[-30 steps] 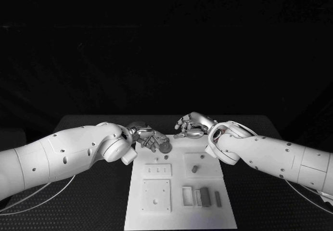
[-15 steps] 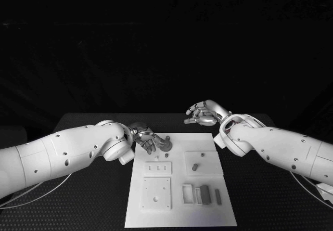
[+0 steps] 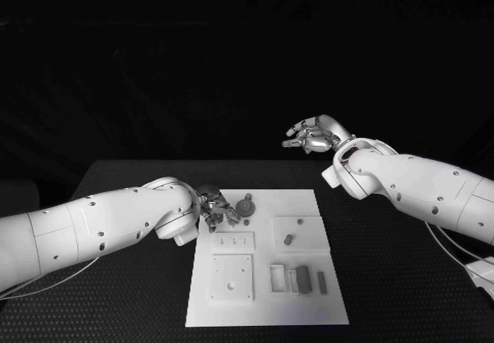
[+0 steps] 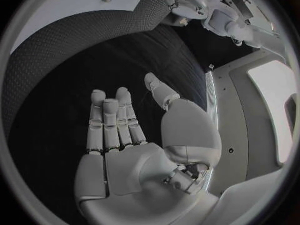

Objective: Assemble the parts on the task board

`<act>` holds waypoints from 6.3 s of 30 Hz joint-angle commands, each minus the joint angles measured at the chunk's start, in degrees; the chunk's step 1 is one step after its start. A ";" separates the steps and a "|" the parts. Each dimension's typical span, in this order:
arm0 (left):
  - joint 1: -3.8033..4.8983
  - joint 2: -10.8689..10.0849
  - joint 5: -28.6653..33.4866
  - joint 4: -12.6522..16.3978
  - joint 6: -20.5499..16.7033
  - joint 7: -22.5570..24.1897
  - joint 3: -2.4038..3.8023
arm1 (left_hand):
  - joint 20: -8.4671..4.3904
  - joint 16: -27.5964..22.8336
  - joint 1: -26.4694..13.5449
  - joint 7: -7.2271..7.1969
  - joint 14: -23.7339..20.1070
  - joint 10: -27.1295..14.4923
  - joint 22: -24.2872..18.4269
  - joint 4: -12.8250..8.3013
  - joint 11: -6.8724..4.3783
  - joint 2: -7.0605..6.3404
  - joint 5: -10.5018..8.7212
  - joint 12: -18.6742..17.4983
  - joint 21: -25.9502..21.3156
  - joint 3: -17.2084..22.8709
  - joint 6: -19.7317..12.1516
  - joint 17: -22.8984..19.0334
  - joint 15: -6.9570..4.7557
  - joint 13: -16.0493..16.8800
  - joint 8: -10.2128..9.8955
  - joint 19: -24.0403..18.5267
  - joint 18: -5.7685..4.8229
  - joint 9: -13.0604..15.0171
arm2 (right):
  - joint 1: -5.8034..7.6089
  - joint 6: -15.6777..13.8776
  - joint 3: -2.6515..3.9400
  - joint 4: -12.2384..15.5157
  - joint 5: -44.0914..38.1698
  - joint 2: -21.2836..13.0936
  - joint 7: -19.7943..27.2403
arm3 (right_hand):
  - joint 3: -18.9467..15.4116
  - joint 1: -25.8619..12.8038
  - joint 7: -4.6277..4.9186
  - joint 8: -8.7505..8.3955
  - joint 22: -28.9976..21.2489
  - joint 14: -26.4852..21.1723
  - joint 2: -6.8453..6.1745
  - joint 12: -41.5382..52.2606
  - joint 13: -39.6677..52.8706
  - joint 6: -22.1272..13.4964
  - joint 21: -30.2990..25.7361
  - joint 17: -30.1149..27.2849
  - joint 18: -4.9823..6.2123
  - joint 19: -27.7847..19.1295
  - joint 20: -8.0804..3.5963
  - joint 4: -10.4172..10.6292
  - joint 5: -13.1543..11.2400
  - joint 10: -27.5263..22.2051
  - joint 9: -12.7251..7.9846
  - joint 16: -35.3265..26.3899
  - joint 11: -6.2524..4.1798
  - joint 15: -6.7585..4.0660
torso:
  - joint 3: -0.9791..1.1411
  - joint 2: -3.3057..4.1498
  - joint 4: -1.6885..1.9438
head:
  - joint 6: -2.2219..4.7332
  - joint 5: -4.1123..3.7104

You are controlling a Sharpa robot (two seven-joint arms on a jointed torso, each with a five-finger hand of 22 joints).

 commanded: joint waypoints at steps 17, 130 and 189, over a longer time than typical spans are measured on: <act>-1.88 1.85 -4.00 -0.94 2.83 -6.74 0.06 | -1.77 7.20 -1.00 -2.25 1.17 -2.02 3.65 0.18 -0.58 0.50 -0.01 5.58 2.79 2.09 2.40 -2.40 -2.70 2.40 -1.43 3.23 1.26 1.75 | 0.13 1.84 0.07 -0.91 1.98 1.31 1.00 | -0.55 -0.06 0.49 -0.14 -0.10 0.08 0.91 0.02 -0.37 -0.85 -0.23 -0.18 1.10 -0.07 0.35 -0.07 0.21 0.15 -0.02 0.00 0.36 0.02 | 0.01 0.06 -0.08 | -1.77 0.03; -4.54 4.72 -13.01 -3.05 3.98 -6.52 0.08 | -2.36 17.58 -6.22 -5.01 -1.42 -1.23 6.08 -0.55 -3.20 0.71 17.63 8.35 2.43 5.49 8.68 -16.15 -1.56 -3.94 2.40 3.69 0.72 4.74 | 0.12 3.47 0.09 -1.40 2.14 3.07 0.94 | -0.75 -0.74 0.99 -0.16 -1.32 -1.03 1.26 -3.08 -9.42 -1.69 -2.95 -3.08 1.25 -1.66 1.93 -0.04 0.21 -0.27 -0.05 -2.97 0.98 0.67 | -0.03 0.04 0.01 | -3.92 -0.16; -4.85 5.21 -15.65 -3.30 7.52 -7.23 0.08 | -2.31 19.35 -6.90 -5.05 -1.98 -1.33 6.05 -0.49 -3.24 0.79 16.44 8.93 2.74 7.06 8.37 -18.87 -1.56 -5.08 3.07 3.61 0.82 4.64 | 0.05 4.21 0.08 -1.73 2.14 3.40 0.80 | -0.82 -0.90 1.00 -0.16 -1.35 -1.07 1.36 -2.97 -9.90 -1.74 -3.06 -3.16 1.25 -1.68 1.93 -0.03 0.21 -0.29 -0.06 -3.01 0.99 0.68 | -0.06 0.01 0.02 | -4.08 -0.22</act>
